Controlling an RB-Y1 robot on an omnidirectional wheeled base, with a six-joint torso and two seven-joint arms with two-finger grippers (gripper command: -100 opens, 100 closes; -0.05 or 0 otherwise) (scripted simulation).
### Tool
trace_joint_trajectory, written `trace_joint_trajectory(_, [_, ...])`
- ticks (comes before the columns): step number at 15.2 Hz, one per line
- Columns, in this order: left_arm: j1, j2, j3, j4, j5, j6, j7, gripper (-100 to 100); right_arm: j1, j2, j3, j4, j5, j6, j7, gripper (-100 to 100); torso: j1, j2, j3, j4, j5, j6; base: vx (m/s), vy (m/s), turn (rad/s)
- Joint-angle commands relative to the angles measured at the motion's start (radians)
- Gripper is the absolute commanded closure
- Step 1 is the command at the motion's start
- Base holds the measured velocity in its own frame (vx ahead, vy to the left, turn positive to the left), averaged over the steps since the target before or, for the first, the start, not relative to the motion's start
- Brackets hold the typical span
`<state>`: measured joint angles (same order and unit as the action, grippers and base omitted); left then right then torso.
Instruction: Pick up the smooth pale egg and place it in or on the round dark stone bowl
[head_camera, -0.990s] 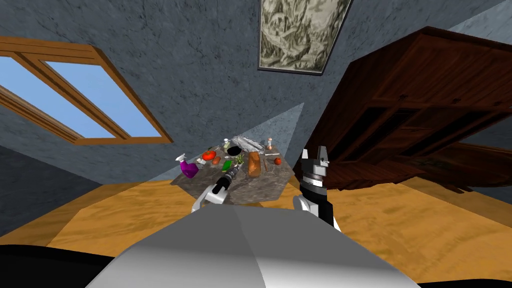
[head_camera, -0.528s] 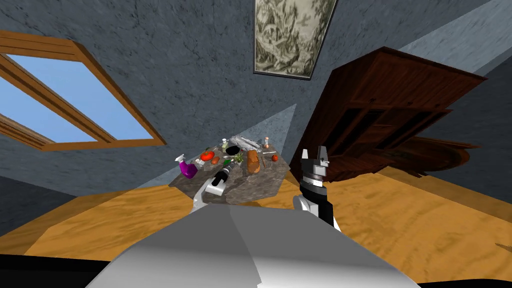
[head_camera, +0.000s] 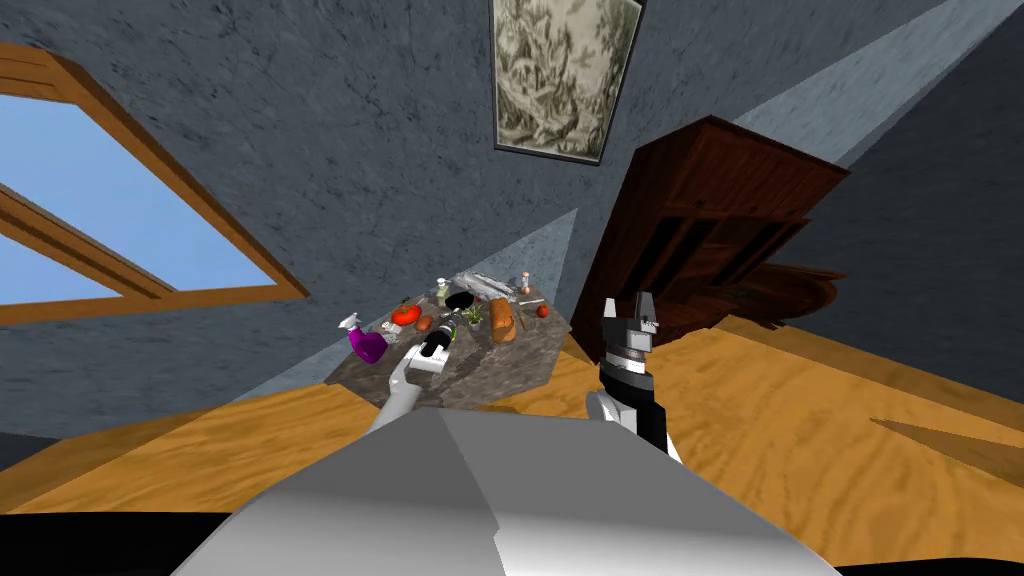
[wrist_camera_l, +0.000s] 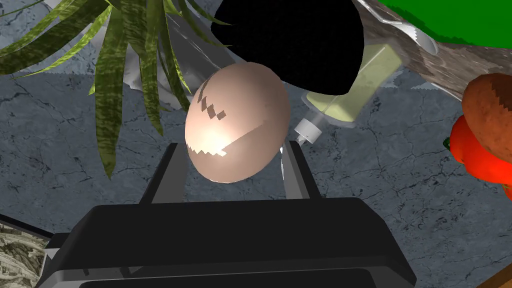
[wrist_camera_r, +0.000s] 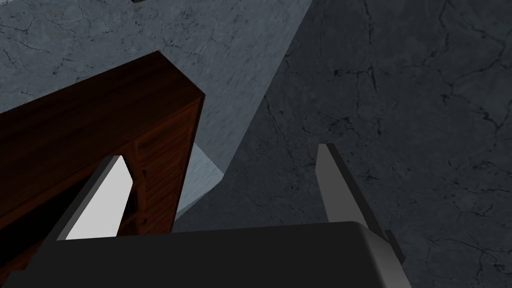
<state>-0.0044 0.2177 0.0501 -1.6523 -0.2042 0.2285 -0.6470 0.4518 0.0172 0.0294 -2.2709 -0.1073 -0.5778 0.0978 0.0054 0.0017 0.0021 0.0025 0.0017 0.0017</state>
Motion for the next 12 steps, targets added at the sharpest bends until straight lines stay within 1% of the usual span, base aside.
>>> trace_joint_trajectory(1, [-0.050,-0.007,0.050,0.046,-0.008,-0.020,0.013,100,0.000,0.000,0.000,0.000,0.000,0.000,0.000,0,0.000,0.000,0.000,0.000,0.000,0.000,-0.050,0.050,-0.230])
trace_joint_trajectory(2, [-0.054,-0.007,0.055,0.046,-0.008,-0.020,0.013,100,0.000,0.000,0.000,0.000,0.000,0.000,0.000,0,0.000,0.000,0.000,0.000,0.000,0.000,-0.042,0.047,-0.161])
trace_joint_trajectory(3, [-0.081,-0.009,0.085,0.071,-0.012,-0.031,0.019,100,0.000,0.000,0.000,0.000,0.000,0.000,0.000,0,0.000,0.000,0.000,0.000,0.000,0.000,-0.040,0.040,-0.160])
trace_joint_trajectory(4, [-0.081,-0.009,0.085,0.071,-0.012,-0.031,0.019,100,0.000,0.000,0.000,0.000,0.000,0.000,0.000,0,0.000,0.000,0.000,0.000,0.000,0.000,-0.032,0.035,-0.110])
trace_joint_trajectory(6, [-0.130,-0.014,0.139,0.120,-0.021,-0.054,0.030,100,0.000,0.000,0.000,0.000,0.000,0.000,0.000,0,-0.001,-0.001,-0.001,0.000,0.000,0.000,-0.032,0.035,-0.183])
trace_joint_trajectory(7, [-0.133,-0.014,0.145,0.120,-0.021,-0.054,0.030,100,0.000,0.000,0.000,0.000,0.000,0.000,0.000,0,-0.001,-0.001,-0.001,0.000,0.000,0.001,-0.039,0.045,-0.153])
trace_joint_trajectory(8, [-0.158,-0.017,0.174,0.144,-0.025,-0.066,0.035,100,0.000,0.000,0.000,0.000,0.000,0.000,0.000,0,0.000,-0.001,0.000,0.000,0.000,0.000,-0.040,0.035,-0.131])
trace_joint_trajectory(9, [-0.158,-0.017,0.174,0.144,-0.025,-0.066,0.035,100,0.000,0.000,0.000,0.000,0.000,0.000,0.000,0,-0.001,-0.001,0.000,0.000,0.001,0.000,-0.035,0.026,-0.107])
trace_joint_trajectory(11, [-0.206,-0.022,0.230,0.191,-0.033,-0.087,0.046,100,0.000,0.000,0.000,0.000,0.000,0.000,0.000,0,-0.001,-0.001,-0.001,0.000,0.001,0.000,-0.038,0.027,-0.183])
trace_joint_trajectory(12, [-0.206,-0.022,0.231,0.191,-0.033,-0.087,0.046,100,0.000,0.000,0.000,0.000,0.000,0.000,0.000,0,-0.001,-0.001,0.000,0.000,0.000,0.000,-0.035,0.038,-0.141])
